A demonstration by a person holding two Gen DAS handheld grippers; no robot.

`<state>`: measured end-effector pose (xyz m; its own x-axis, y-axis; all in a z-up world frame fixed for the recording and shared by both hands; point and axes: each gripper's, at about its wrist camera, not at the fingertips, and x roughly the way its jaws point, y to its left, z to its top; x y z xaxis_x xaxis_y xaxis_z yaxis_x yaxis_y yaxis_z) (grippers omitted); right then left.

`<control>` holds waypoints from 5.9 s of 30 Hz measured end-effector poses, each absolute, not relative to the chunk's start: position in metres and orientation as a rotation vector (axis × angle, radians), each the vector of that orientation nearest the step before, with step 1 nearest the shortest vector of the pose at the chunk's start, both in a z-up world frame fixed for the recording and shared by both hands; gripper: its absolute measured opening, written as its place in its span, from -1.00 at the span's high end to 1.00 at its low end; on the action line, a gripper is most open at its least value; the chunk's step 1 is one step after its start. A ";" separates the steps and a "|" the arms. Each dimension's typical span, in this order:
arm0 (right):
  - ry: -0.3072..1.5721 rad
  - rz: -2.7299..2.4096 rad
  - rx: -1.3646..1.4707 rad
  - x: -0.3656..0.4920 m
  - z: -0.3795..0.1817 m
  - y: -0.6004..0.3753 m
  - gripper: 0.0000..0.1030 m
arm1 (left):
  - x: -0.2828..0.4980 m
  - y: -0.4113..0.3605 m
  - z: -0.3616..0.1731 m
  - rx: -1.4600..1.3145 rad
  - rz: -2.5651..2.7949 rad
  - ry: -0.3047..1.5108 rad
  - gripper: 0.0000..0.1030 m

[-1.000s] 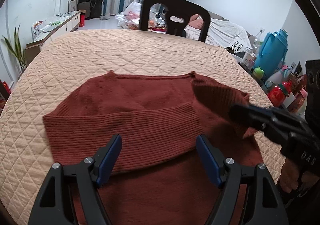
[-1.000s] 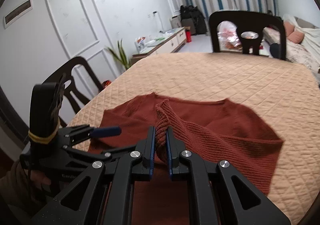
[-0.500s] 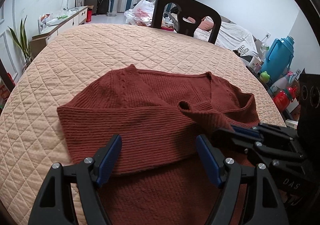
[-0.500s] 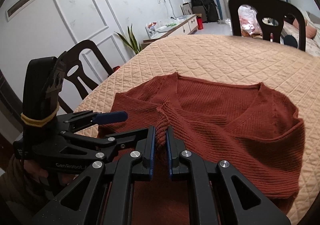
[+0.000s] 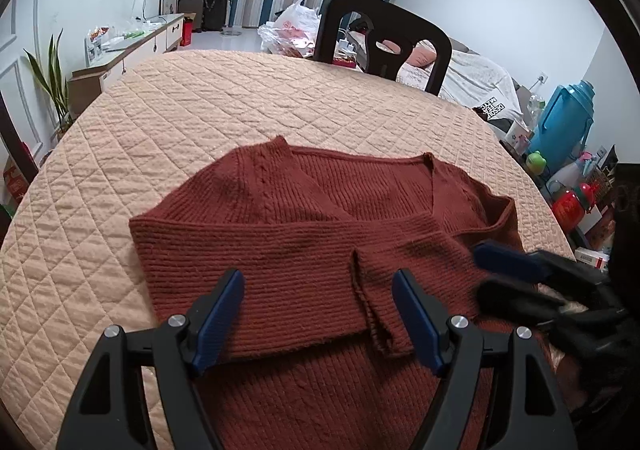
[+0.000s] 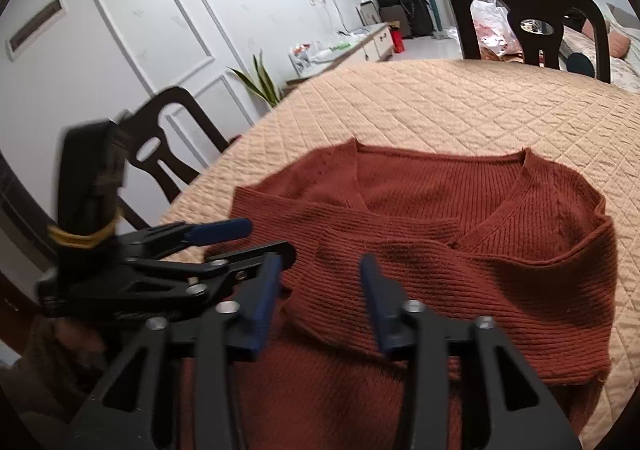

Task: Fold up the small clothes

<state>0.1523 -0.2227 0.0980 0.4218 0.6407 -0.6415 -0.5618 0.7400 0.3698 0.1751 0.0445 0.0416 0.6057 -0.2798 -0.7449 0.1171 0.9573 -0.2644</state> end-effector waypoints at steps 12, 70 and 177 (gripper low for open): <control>0.691 0.227 0.058 0.171 0.124 -0.355 -0.09 | 0.180 0.025 0.049 -0.165 -0.232 0.881 -0.53; 0.877 0.272 -0.252 0.125 0.063 -0.326 0.35 | 0.181 -0.006 0.026 0.009 -0.199 0.942 -0.53; 0.843 0.327 0.036 -0.058 0.047 -0.352 0.07 | -0.039 0.049 0.018 -0.245 -0.223 1.024 -0.22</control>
